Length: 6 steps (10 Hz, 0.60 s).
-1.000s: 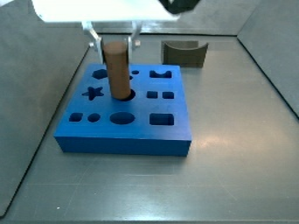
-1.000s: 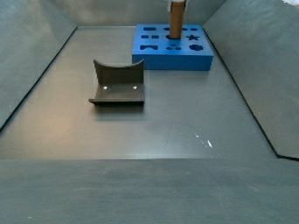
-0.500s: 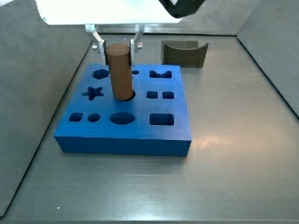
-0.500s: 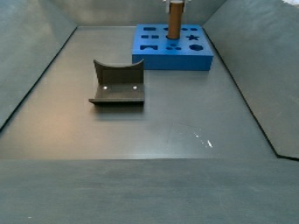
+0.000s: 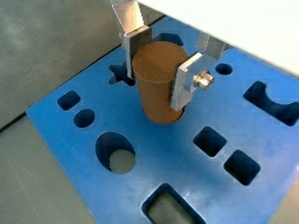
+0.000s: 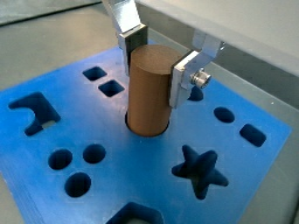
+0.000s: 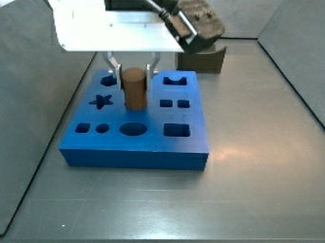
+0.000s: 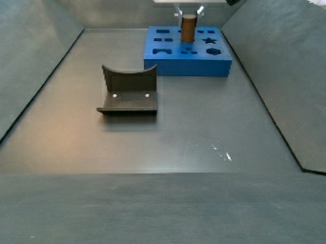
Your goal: Insert the round object.
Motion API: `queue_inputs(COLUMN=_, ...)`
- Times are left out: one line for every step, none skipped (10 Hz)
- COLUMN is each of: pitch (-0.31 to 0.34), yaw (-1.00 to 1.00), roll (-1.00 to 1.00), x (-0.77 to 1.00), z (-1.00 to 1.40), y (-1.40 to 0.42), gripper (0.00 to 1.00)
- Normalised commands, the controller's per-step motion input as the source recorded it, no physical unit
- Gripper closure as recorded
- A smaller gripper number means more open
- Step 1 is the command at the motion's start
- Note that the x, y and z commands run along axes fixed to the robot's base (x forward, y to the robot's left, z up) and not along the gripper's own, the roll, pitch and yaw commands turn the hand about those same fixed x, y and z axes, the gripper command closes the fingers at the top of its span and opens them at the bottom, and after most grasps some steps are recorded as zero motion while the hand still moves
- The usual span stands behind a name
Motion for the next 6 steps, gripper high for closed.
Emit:
queue_inputs(pitch=0.000, yaw=0.00, roll=0.00, x=-0.05, z=-0.15, y=0.00, gripper=1.00)
queue_inputs(pitch=-0.059, yaw=0.00, roll=-0.02, x=-0.09, z=-0.25, y=0.01, gripper=1.00)
queue_inputs(pitch=-0.100, yaw=0.00, roll=-0.05, x=-0.15, z=-0.38, y=0.02, gripper=1.00)
queue_inputs(pitch=-0.104, yaw=0.00, roll=-0.24, x=-0.02, z=-0.33, y=0.07, gripper=1.00)
queue_inputs(pitch=0.000, yaw=0.00, roll=-0.07, x=0.03, z=-0.07, y=0.00, gripper=1.00)
queue_inputs(pitch=0.000, yaw=0.00, roll=0.00, x=0.00, z=0.00, y=0.00, gripper=1.00)
